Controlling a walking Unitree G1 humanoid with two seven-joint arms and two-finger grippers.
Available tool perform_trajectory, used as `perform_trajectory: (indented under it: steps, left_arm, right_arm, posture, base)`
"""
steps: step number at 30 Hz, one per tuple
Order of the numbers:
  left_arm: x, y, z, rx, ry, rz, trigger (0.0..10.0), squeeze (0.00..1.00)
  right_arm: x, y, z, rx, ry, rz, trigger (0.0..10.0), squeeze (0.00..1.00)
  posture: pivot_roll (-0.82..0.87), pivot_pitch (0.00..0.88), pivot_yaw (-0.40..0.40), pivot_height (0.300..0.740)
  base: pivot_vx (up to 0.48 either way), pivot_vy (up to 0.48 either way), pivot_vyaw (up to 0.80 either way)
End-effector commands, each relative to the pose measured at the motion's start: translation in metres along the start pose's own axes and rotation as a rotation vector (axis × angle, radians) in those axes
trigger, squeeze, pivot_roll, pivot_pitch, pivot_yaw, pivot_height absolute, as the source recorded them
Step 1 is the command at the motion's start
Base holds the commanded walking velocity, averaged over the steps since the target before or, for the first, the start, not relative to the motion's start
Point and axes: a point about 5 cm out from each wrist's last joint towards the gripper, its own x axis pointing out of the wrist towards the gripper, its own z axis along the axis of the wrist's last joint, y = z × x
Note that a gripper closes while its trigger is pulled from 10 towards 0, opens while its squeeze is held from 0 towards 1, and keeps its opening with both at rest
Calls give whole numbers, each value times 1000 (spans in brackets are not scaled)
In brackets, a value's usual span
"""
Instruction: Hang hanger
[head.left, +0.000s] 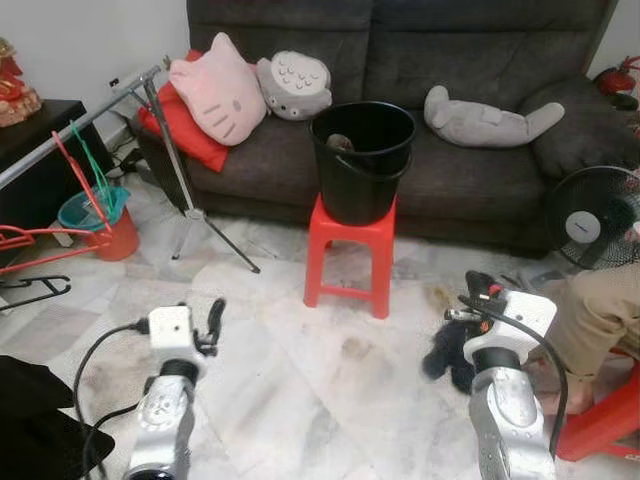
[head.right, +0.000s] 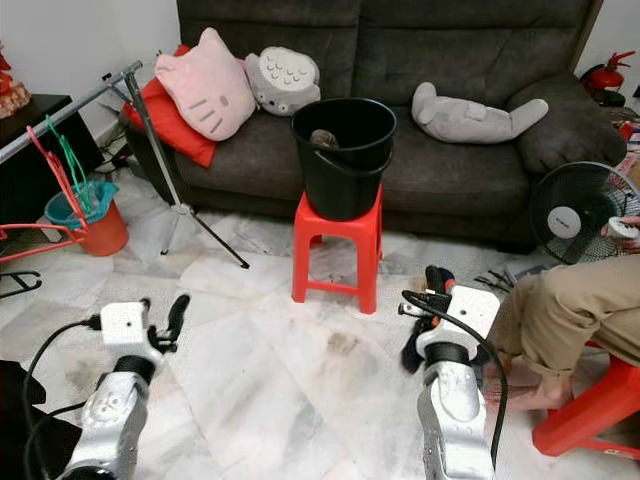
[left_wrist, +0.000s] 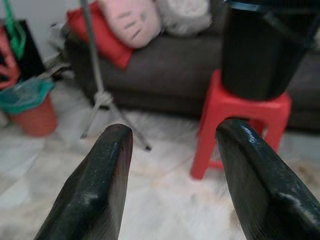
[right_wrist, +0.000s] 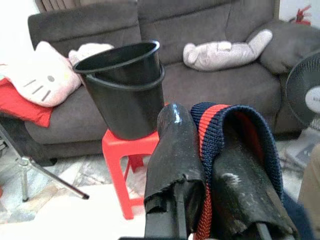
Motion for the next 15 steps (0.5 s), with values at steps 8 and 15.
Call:
perform_trajectory:
  steps: [8,15]
  left_arm:
    - [1,0,3,-1,14,-5,10000,0]
    - [0,-6,5,-23,15,-23,10000,0]
  right_arm:
    - [10,13,19,-6,-64,29,10000,0]
    - [11,12,19,-10,-60,28,10000,0]
  posture:
    - [-66,0,42,740]
    - [-63,0,38,740]
  base:
    - [0,0,742]
    - [0,0,800]
